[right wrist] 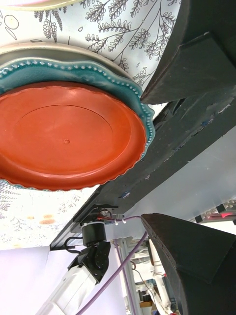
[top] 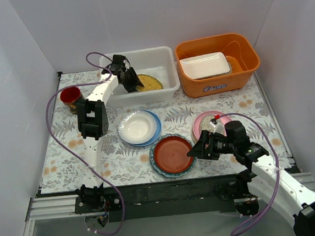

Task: Place the plates into the plastic bin on the countertop
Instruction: Place the plate in the plastic bin.

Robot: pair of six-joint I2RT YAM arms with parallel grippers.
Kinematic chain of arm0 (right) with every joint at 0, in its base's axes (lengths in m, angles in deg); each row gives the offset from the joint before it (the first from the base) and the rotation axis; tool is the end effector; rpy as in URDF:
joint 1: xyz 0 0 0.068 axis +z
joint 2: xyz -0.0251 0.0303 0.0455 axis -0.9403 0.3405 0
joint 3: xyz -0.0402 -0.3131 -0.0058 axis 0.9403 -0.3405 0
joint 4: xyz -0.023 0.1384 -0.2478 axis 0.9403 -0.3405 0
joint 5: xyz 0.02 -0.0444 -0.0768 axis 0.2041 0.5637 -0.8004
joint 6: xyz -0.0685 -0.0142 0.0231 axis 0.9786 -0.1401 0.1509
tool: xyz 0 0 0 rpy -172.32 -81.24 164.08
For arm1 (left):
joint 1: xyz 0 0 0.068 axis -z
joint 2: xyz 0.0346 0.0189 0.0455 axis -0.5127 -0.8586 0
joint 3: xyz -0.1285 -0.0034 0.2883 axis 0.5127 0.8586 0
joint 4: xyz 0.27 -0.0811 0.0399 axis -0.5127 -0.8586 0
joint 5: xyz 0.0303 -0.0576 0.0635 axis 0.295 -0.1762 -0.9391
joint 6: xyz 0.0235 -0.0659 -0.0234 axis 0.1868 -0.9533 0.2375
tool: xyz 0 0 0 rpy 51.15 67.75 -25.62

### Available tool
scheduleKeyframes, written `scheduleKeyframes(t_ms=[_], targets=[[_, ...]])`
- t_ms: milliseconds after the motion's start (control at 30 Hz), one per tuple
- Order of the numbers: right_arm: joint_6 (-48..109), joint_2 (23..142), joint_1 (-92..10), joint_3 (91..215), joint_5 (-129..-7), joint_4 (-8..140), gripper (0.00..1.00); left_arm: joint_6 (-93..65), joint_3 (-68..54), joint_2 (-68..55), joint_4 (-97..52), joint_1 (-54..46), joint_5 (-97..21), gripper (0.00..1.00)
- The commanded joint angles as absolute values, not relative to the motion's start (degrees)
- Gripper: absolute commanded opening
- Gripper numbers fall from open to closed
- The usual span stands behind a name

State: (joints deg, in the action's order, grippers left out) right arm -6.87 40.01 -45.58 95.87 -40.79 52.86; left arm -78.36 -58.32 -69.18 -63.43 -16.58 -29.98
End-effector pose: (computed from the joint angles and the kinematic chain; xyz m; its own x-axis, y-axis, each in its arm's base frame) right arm 0.1282 0.0968 0.1988 -0.9035 0.2161 -0.3701 -0.1950 0.5617 0.8040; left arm 0.5820 -0.1657 0.1972 -0.5798 -0.8114 0.0738 -0.6619 0.4162 -0.6234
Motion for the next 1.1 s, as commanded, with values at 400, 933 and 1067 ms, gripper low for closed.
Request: scheduleKeyframes(t_ms=[400,933,1067], targets=[[-7.27,38.78,-45.4,98.17,-40.97,52.66,0.98,-72.82,-63.2,-68.54,-71.88,-17.04,-38.19,0.95],[-6.83,38.69,-45.4,98.52,-41.23,51.34,0.98,-72.29,-68.2,-64.15,-73.99,-17.04,-38.37,0.98],[-6.65,39.39,-45.4,98.52,-41.41,51.78,0.98,-72.38,-68.12,-63.62,-74.17,-17.04,-37.84,0.98]])
